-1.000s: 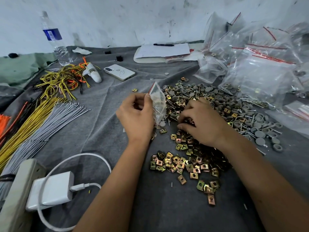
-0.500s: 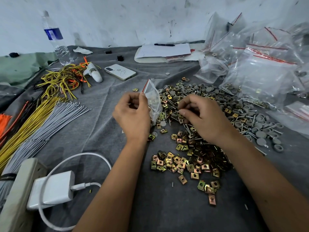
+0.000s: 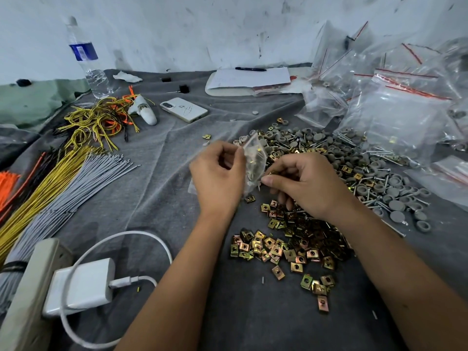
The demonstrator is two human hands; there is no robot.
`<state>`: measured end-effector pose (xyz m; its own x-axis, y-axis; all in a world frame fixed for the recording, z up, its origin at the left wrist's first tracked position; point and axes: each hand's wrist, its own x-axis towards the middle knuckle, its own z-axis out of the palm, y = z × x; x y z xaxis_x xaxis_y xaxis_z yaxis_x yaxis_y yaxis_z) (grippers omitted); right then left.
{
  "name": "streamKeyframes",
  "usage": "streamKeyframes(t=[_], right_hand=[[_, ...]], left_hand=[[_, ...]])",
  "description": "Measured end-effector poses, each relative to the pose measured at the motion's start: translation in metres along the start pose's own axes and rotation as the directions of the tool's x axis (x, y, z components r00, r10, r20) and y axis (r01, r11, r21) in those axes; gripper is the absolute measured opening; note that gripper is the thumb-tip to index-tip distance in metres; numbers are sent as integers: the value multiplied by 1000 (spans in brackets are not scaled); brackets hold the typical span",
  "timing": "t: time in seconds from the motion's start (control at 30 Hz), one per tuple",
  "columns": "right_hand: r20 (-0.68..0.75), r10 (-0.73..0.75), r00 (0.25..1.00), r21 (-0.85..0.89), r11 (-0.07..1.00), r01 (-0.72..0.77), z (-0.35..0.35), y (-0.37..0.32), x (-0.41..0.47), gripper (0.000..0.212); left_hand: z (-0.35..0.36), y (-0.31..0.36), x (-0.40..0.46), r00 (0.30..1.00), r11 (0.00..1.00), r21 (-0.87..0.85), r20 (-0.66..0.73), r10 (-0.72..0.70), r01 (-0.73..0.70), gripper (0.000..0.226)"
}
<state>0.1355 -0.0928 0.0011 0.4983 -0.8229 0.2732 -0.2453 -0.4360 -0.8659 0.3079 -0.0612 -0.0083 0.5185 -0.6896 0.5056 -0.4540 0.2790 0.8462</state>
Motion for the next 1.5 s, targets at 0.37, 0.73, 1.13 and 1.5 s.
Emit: streamKeyframes(t=[0.37,0.73,1.13,1.5], right_hand=[[-133,-155,979,-463,883,77,-8,0,0,18],[231,-190,954,-756,582,299,28,-7,11,35],[78,-193,978,-590,782,201,19,-7,0,15],[-203,-428,880,-515,812,276,13,-9,1,23]], left_hand=[[-6,0,6,975,999,20,-215,47,-44,15],[-9,3,10,915,998,-42,-400,-53,40,14],[-9,-3,10,954,998,-51,-295,-54,41,14],[0,-3,3,995,994,54,48,88,-90,17]])
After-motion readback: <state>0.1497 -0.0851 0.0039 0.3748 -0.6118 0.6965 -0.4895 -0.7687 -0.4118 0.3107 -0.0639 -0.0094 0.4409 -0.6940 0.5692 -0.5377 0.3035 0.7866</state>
